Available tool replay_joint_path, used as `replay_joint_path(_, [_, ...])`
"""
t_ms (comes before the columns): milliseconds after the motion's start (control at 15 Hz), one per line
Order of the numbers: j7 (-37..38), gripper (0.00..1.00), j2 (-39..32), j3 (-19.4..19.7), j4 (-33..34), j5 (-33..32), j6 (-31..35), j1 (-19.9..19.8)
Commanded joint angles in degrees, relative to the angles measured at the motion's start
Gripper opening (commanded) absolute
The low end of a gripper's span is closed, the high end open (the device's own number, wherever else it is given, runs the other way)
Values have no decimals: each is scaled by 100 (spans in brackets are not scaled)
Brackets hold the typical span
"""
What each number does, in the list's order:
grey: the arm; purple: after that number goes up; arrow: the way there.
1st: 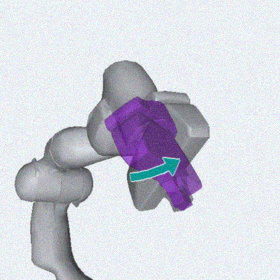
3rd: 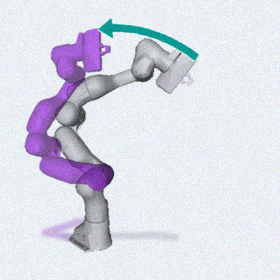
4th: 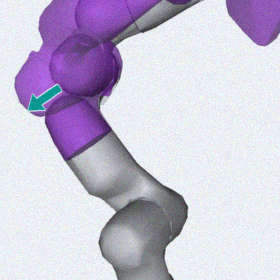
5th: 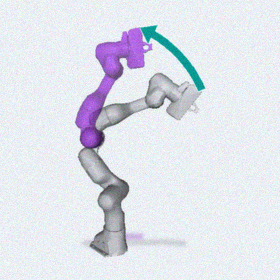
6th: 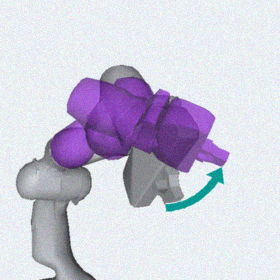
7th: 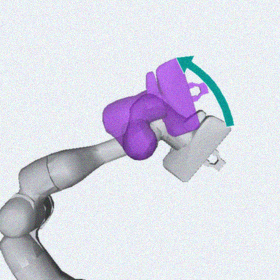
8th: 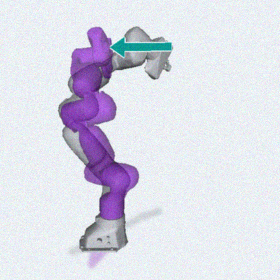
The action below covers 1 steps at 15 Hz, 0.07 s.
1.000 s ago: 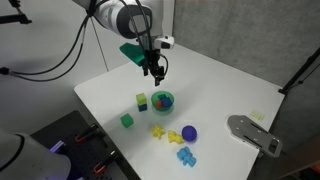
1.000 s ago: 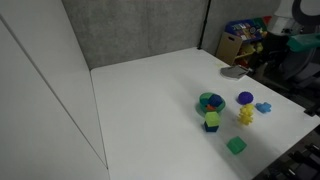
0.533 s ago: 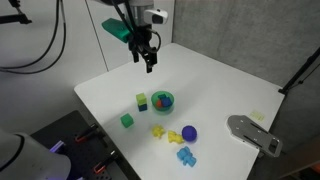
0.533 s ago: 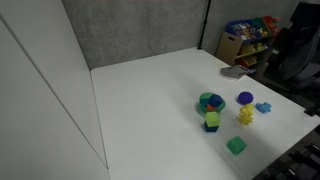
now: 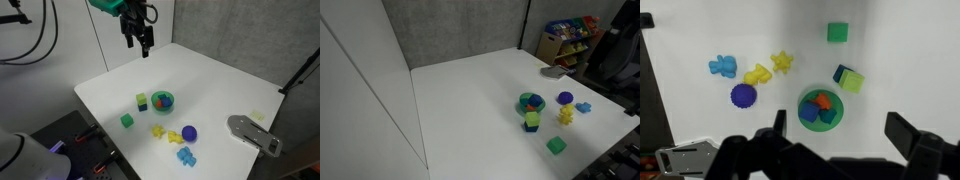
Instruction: Put the blue block into the bowl
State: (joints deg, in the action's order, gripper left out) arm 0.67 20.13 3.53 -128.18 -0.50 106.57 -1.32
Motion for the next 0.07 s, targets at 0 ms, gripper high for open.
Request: replay_joint_path(0, [-26, 100, -4, -40, 13, 15, -17, -47])
